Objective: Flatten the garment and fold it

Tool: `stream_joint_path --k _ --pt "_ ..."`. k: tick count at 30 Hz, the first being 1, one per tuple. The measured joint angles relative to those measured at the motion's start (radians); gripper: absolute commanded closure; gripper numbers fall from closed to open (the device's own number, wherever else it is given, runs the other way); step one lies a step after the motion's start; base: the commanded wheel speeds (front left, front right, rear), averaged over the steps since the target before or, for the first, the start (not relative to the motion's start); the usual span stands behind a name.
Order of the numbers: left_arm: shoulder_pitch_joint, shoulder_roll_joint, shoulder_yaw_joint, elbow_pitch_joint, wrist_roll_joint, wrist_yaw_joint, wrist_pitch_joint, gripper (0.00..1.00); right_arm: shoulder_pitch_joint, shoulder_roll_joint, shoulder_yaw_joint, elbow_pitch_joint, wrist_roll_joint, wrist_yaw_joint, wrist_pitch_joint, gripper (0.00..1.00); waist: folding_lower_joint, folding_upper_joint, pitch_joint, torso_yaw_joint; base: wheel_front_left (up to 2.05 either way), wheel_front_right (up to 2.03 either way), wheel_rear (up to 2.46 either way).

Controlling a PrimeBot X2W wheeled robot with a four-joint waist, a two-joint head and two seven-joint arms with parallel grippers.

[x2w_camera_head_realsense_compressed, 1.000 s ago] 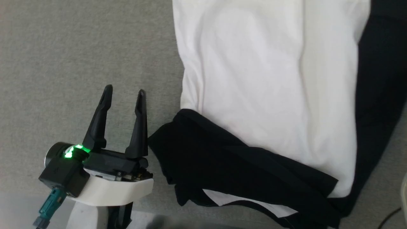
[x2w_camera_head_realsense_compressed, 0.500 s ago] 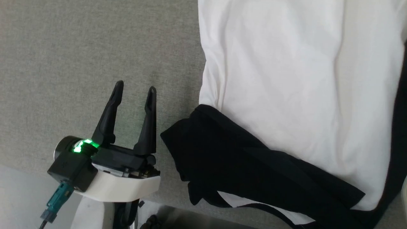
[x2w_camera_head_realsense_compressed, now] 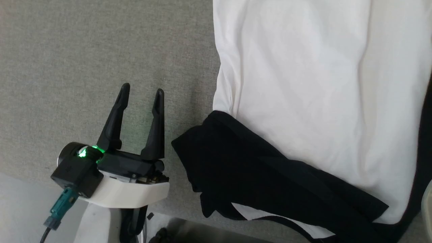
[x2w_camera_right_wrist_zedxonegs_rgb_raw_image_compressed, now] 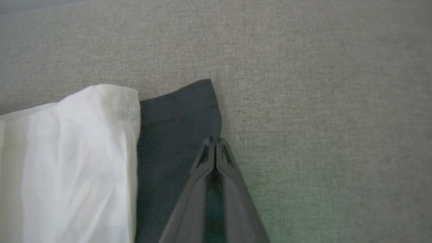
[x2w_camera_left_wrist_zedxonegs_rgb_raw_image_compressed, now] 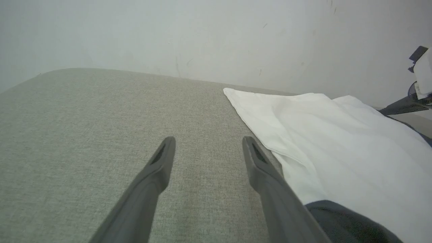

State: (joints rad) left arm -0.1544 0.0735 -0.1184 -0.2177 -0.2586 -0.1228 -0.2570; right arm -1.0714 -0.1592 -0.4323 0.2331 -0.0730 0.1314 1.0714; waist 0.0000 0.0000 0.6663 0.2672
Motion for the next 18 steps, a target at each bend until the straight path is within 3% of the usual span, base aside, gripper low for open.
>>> stream_joint_path --k 8,18 --pt "0.009 0.001 0.026 0.006 0.002 -0.001 0.0 0.0 0.054 -0.025 -0.005 0.009 0.067 0.0 -0.095 1.0 0.0 0.0 -0.061 -0.026 0.0 0.0 0.0" --pt "0.119 0.005 0.07 0.011 0.013 0.0 0.0 0.0 0.271 -0.075 -0.08 0.001 0.213 0.0 -0.172 1.0 -0.0002 0.0 -0.211 -0.078 0.0 0.0 0.0"
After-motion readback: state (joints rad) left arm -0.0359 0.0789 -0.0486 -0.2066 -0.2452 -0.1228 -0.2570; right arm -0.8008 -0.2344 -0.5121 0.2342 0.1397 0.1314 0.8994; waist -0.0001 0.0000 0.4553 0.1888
